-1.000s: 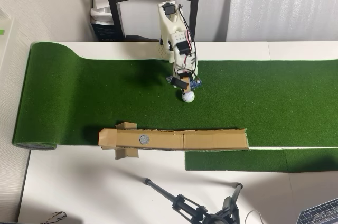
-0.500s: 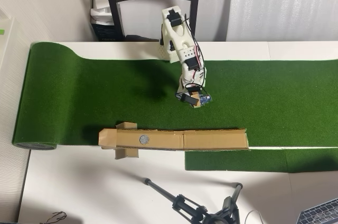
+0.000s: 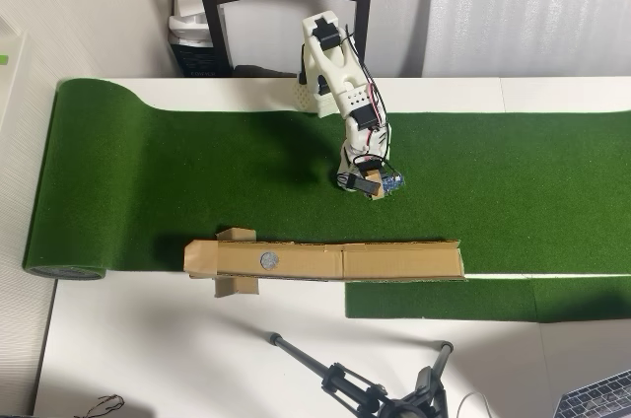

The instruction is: Pick up the golf ball and place it on the gray mark at the back.

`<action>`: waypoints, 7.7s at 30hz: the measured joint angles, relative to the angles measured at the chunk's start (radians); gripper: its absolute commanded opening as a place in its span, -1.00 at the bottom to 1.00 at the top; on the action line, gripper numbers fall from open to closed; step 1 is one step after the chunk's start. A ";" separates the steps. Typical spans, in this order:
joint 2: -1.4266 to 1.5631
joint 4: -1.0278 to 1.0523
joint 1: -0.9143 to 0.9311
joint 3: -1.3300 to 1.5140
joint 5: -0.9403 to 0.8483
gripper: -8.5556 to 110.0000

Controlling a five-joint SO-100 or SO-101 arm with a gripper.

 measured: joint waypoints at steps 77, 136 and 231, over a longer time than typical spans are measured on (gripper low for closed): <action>-0.350 -0.048 -0.018 -0.032 -0.018 -0.34; -0.557 0.173 0.402 -1.009 -0.213 -0.34; -0.857 0.284 0.538 -1.221 -0.423 -0.15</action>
